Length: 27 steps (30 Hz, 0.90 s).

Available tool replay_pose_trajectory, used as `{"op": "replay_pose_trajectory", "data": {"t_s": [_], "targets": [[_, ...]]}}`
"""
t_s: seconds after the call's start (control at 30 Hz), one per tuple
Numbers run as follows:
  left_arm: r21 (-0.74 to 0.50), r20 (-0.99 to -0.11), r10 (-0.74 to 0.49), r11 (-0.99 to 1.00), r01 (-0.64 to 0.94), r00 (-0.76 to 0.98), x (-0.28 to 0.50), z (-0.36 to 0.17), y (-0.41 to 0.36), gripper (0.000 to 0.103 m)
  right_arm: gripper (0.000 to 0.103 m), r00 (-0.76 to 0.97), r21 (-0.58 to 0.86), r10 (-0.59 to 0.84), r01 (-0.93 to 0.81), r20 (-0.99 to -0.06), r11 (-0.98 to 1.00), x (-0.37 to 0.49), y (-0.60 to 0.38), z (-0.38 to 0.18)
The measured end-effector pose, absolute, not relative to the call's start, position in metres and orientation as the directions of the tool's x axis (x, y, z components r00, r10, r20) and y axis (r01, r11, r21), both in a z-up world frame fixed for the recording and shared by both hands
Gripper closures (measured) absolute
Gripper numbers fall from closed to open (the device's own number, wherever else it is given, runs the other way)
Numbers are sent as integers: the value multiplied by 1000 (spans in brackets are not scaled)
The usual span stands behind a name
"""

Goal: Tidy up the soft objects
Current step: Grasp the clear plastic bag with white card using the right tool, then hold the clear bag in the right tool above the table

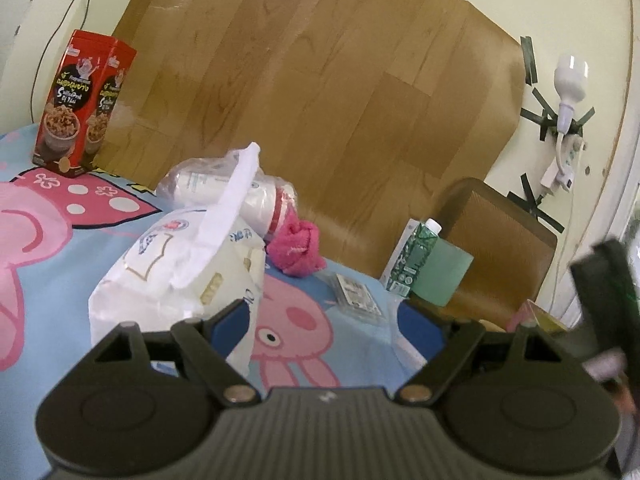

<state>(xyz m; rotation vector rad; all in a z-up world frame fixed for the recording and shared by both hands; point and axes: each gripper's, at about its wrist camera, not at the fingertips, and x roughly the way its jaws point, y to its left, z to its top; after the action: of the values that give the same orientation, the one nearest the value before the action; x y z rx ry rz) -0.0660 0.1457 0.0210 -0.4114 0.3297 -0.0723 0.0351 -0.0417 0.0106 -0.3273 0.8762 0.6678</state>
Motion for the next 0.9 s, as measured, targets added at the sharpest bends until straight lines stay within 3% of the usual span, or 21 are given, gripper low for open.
{"op": "replay_pose_trajectory", "data": {"t_s": [0.3,0.43,0.63,0.9], "targets": [[-374,-328,-164,927,31,930,-63,20,138,16,27,493,-40,455,-710,-741,703,-32,-41,3],[-366,-334,-168,930,37,927,-64,19,136,16,20,543,-60,459,-688,-703,723,-43,-48,4],[-361,-339,-171,932,40,925,-63,20,136,16,14,637,-33,504,-639,-583,768,-64,-74,15],[-350,-347,-175,936,46,921,-63,19,133,16,13,655,70,529,-592,-539,803,-69,-91,6]]}}
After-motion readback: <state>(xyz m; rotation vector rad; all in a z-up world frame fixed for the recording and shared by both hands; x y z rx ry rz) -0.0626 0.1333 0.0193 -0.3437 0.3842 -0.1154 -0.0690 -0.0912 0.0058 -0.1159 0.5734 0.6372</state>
